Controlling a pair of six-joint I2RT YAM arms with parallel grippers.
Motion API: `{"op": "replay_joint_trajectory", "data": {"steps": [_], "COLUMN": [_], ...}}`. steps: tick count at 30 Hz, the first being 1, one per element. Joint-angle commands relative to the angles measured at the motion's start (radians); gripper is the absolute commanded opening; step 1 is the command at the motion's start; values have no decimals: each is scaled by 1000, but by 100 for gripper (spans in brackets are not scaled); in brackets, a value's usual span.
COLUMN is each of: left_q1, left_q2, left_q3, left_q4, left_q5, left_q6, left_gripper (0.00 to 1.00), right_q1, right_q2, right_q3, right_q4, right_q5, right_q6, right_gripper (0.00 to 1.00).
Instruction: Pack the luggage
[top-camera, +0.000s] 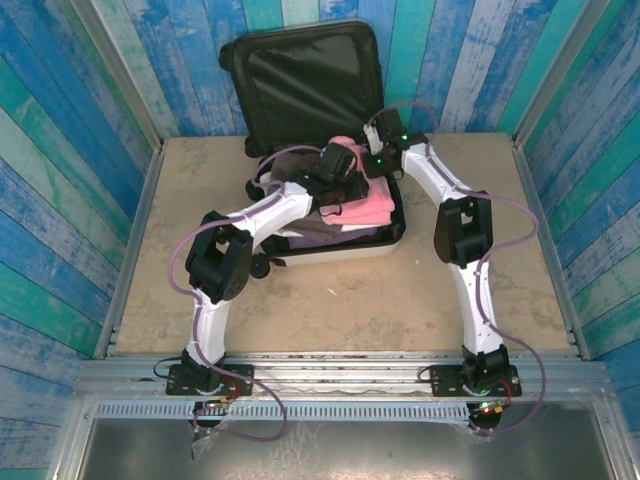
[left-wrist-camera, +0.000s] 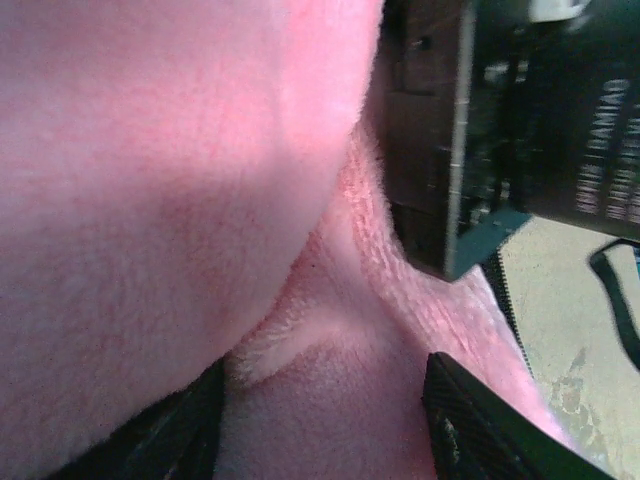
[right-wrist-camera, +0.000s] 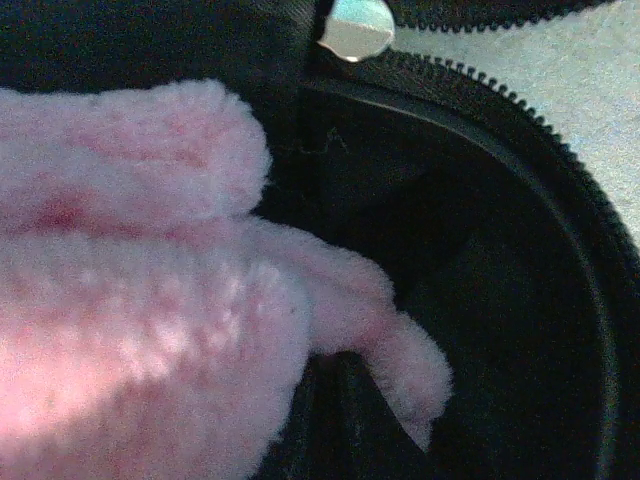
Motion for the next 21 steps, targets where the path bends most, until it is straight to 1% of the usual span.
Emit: {"op": "replay_joint_trajectory", "data": {"steps": [1, 4, 7, 11, 12, 13, 17, 21], "left_q1": [-1, 0, -1, -1, -1, -1, -1, -1], "left_q2": [-15, -18, -24, -24, -23, -24, -23, -23], "left_q3": [6, 4, 5, 15, 16, 16, 19, 22], "left_q4": [-58, -57, -54, -60, -61, -62, -69, -66], "left_q5": [-5, -5, -8, -12, -15, -17, -28, -32], "left_q6": [13, 13, 12, 13, 13, 10, 3, -2], "left_gripper": [56, 57, 57, 57, 57, 57, 57, 57], "right_q1": [31, 31, 31, 30, 29, 27, 6, -32], "right_q2": [110, 131, 103, 12, -17, -43, -153, -236], "right_q3": [15, 17, 14, 12, 13, 13, 15, 14], "right_q4": [-78, -99, -108, -108, -106, -105, -89, -78], "right_q5": [25, 70, 92, 117, 114, 105, 31, -55], "right_q6": [-3, -5, -6, -6, -5, -5, -7, -1], "right_gripper": [11, 12, 15, 24, 28, 33, 43, 50]}}
